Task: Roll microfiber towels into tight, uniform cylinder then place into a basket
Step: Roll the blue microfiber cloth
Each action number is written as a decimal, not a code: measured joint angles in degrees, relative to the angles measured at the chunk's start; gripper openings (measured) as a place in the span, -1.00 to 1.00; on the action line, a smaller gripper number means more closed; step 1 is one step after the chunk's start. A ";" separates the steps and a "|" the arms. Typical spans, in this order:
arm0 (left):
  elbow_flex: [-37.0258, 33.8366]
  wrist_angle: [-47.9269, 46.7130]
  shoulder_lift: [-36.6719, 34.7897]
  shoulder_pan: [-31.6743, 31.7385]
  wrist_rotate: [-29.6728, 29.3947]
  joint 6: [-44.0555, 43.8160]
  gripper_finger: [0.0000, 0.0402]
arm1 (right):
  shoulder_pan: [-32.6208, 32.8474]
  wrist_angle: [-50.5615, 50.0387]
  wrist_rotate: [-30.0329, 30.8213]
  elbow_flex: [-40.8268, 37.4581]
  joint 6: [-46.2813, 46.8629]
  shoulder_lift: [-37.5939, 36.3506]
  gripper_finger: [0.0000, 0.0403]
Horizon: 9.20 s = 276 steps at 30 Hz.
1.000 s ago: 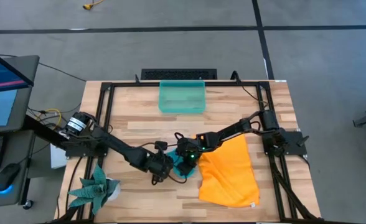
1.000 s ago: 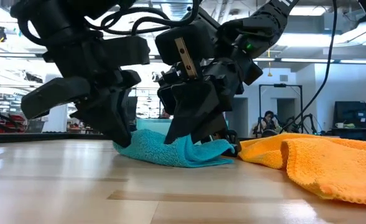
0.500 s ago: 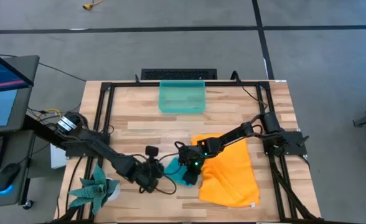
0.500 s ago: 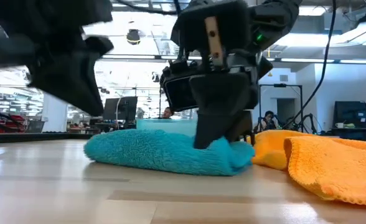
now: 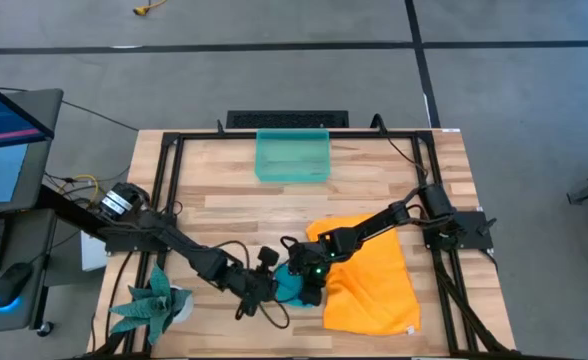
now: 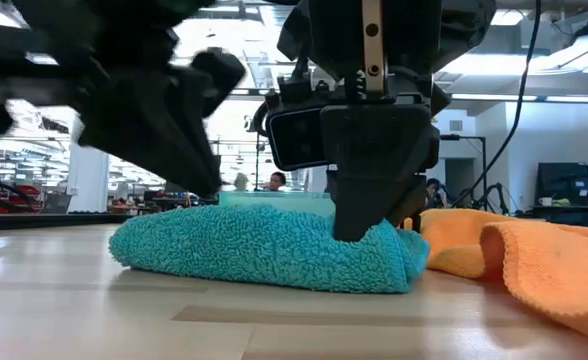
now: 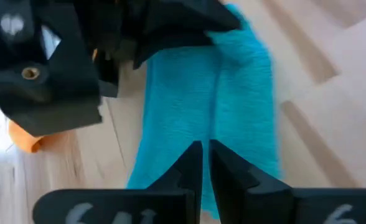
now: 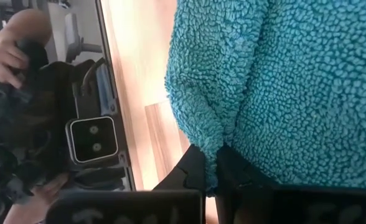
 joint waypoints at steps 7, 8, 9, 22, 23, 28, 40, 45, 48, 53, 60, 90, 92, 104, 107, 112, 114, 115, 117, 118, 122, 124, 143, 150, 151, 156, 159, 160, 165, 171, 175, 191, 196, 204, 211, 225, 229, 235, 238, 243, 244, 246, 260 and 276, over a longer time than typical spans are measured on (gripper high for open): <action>-0.02 0.09 0.65 4.20 7.32 -0.39 -0.90 | -0.02 -0.68 0.01 0.07 -0.91 -0.03 -0.90; -0.02 0.09 0.65 4.40 8.36 -0.97 -0.90 | -0.02 -0.75 0.02 0.04 -0.90 -0.26 -0.90; -0.02 0.05 0.65 4.50 9.51 -1.39 -0.90 | -0.04 -1.06 0.07 -0.03 -1.08 -0.44 -0.89; 0.24 -1.54 5.52 3.17 13.01 -12.16 -0.90 | -1.59 -3.41 -0.02 -0.04 -0.99 -0.66 -0.88; 0.24 -2.02 5.27 2.86 13.04 -13.43 -0.90 | -1.92 -3.41 0.00 -0.04 -0.45 -0.66 -0.88; 0.24 -3.76 5.15 1.16 13.28 -20.66 -0.90 | -3.98 -5.76 0.67 0.02 0.31 -0.74 -0.90; -0.08 -5.76 3.26 0.31 13.75 -26.03 -0.90 | -7.85 -8.37 3.63 0.25 4.96 -0.87 -0.90; -0.15 -6.07 2.53 0.28 13.78 -26.11 -0.90 | -8.65 -9.57 5.20 0.26 6.83 -0.96 -0.88; -0.15 -5.97 2.53 0.28 13.82 -26.14 -0.90 | -8.80 -10.07 5.74 0.26 7.32 -0.96 -0.90; -0.15 -6.13 2.14 0.28 13.83 -26.06 -0.90 | -9.06 -10.68 7.28 0.24 8.70 -0.96 -0.90; -0.15 -11.17 -1.38 -0.90 10.67 -25.90 -0.90 | -9.20 -12.31 8.20 0.24 9.23 -1.03 -0.89; -0.02 0.57 1.65 -1.16 10.92 -17.30 -0.90 | -9.26 -11.67 7.91 0.11 10.03 -1.03 -0.89; -0.02 0.04 1.65 -1.16 9.64 -17.73 -0.90 | -9.26 -11.65 7.89 0.11 10.00 -1.03 -0.89; -0.02 -6.69 1.65 -0.30 -0.93 -21.59 -0.90 | -8.98 -11.59 7.58 0.09 9.90 -1.03 -0.90; -0.02 -6.66 1.65 -0.24 -1.09 -22.06 -0.90 | -8.98 -11.54 7.09 0.09 9.90 -1.01 -0.89; -0.02 -6.47 1.65 -0.26 -1.46 -22.27 -0.90 | -8.98 -11.54 6.90 0.09 9.84 -0.97 -0.89; -0.02 -6.01 1.65 -0.24 -1.62 -22.29 -0.90 | -8.98 -11.54 6.86 0.09 9.84 -0.96 -0.89; -0.02 -5.85 1.65 -0.24 -2.03 -22.26 -0.90 | -8.98 -11.54 6.86 0.09 9.81 -0.96 -0.89; -0.02 -5.48 1.65 -0.24 -2.90 -21.99 -0.90 | -8.98 -11.52 6.84 0.09 9.79 -0.96 -0.89; -0.02 -5.27 1.64 -0.24 -3.33 -21.81 -0.90 | -8.98 -11.52 6.84 0.09 9.77 -0.96 -0.89; 0.00 -4.81 0.96 -0.24 -4.64 -21.45 -0.90 | -8.91 -11.54 6.79 0.09 9.38 -0.96 -0.89; 0.01 -5.00 0.41 -0.24 -5.49 -21.44 -0.90 | -8.91 -11.55 6.78 0.09 8.95 -0.96 -0.89; 0.02 -11.74 -0.53 0.80 -8.72 -32.77 -0.90 | -8.89 -11.52 6.62 0.09 8.79 -0.96 -0.88; -1.35 -12.09 -0.53 1.57 -3.97 -35.06 -0.90 | -8.89 -11.14 6.38 0.06 8.37 -0.92 -0.85; -1.74 -11.84 -0.53 1.57 -3.90 -35.68 -0.90 | -8.89 -10.81 6.34 -0.02 8.37 -0.92 -0.85; -5.17 -7.27 -0.64 1.57 -2.56 -37.70 -0.90 | -8.89 -9.82 6.22 -0.06 8.21 -0.85 -0.88; -6.17 -5.87 -0.71 1.57 -1.94 -38.71 -0.90 | -8.89 -9.19 5.78 -0.07 6.68 -0.85 -0.87; -6.19 -5.92 -0.73 1.57 -1.93 -38.98 -0.90 | -8.89 -9.03 5.45 -0.07 6.05 -0.83 -0.85; -6.21 -6.20 -0.73 1.57 0.16 -41.14 -0.90 | -8.31 -8.42 6.70 -0.07 4.34 -0.81 -0.69; -6.21 -7.20 -0.72 0.95 1.63 -44.38 -0.90 | -7.90 -8.29 7.79 0.00 4.26 -0.83 -0.45; -6.21 -7.96 -0.70 0.79 1.94 -46.05 -0.90 | -9.09 -7.77 2.86 0.04 4.22 -0.75 -0.31; -6.34 -7.78 -0.55 0.79 2.11 -46.48 -0.90 | -9.68 -17.00 20.18 -0.23 -16.76 -19.29 -0.34; -6.38 -7.49 -0.53 0.74 1.74 -46.48 -0.90 | -3.74 -16.65 32.15 -0.11 -25.94 -21.99 -0.34; -6.40 -7.29 -0.51 0.74 1.69 -46.49 -0.90 | -1.48 -35.07 48.86 -0.07 -23.97 -22.19 -0.34; -6.40 -7.14 -0.51 0.74 1.67 -46.30 -0.90 | -3.44 -46.41 52.95 -0.57 -20.26 -26.78 -0.36; -6.38 -7.08 -0.49 0.84 1.68 -45.68 -0.90 | -7.65 -9.20 47.74 -22.04 -14.95 -50.61 -0.47; -6.38 -7.10 -0.49 0.89 1.69 -46.11 -0.90 | -7.51 12.72 45.09 -32.75 -11.67 -53.33 -0.47; -6.38 -7.08 -0.49 0.92 1.69 -46.16 -0.90 | -5.87 37.19 44.25 -42.44 -8.73 -52.39 -0.47; -6.38 -7.04 -0.49 0.94 1.69 -46.19 -0.90 | -4.24 46.58 41.70 -43.80 -11.49 -50.98 -0.47; -6.38 -7.01 -0.49 0.94 1.69 -46.23 -0.90 | 0.75 62.02 35.33 -43.80 -24.00 -48.27 -0.47; -6.38 -7.01 -0.49 0.96 1.69 -46.24 -0.90 | 1.94 63.55 34.60 -43.80 -27.26 -48.19 -0.47; -6.38 -7.01 -0.49 0.96 1.69 -46.24 -0.90 | 4.12 64.73 34.51 -43.76 -32.87 -48.21 -0.47; -6.38 -7.04 -0.47 0.96 1.69 -46.51 -0.90 | 8.59 53.53 39.52 -39.65 -45.86 -35.46 -0.45; -6.34 -7.58 -0.47 0.96 1.77 -46.51 -0.90 | 8.64 20.86 43.92 -13.16 -55.24 -12.25 -0.12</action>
